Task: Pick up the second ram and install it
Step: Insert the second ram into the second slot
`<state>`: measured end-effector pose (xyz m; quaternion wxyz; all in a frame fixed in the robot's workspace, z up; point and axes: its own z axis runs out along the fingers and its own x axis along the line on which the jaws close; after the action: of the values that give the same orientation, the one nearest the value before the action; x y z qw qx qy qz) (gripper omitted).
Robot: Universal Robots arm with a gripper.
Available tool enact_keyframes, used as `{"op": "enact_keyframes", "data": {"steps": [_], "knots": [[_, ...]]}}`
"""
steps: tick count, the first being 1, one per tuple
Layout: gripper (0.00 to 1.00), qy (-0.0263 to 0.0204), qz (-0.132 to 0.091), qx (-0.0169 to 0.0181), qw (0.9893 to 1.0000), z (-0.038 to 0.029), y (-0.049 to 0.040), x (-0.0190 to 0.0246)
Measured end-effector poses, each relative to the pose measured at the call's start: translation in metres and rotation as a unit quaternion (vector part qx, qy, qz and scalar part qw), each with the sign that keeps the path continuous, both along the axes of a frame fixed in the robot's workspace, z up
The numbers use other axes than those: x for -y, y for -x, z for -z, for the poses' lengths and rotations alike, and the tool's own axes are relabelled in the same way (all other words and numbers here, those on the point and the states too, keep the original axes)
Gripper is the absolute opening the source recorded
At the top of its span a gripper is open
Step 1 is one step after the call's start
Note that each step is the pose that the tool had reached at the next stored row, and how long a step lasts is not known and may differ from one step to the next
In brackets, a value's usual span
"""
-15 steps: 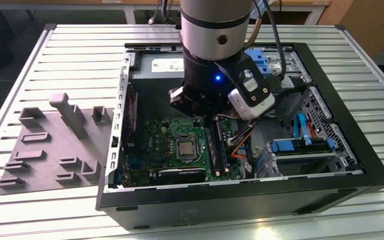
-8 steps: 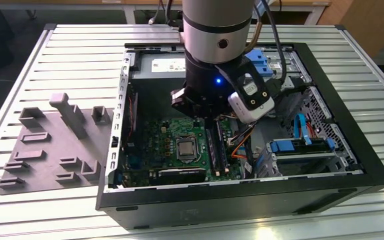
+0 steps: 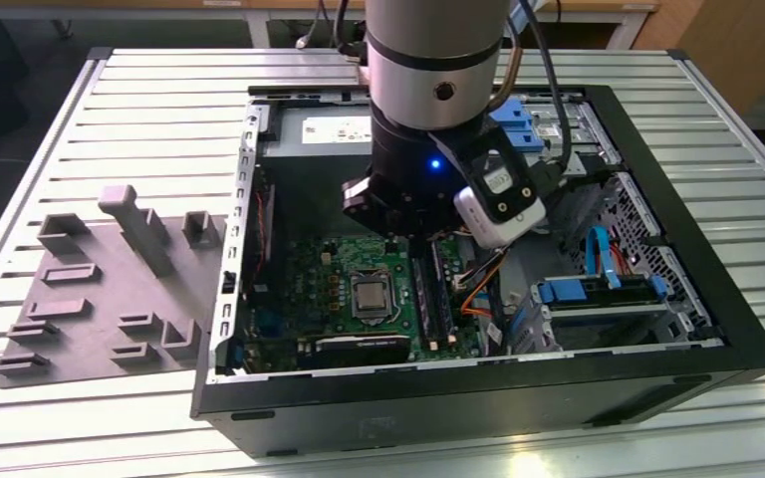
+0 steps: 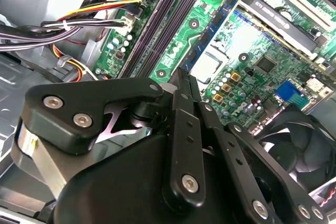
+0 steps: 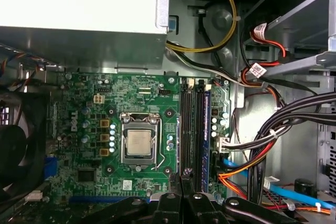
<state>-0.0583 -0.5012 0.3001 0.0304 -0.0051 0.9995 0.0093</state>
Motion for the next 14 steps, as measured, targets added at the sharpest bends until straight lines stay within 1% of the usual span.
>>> {"op": "enact_keyframes", "data": {"steps": [14], "knots": [[0.12,-0.0001,0.007,0.0,1.0,0.0048,-0.001,0.0]]}}
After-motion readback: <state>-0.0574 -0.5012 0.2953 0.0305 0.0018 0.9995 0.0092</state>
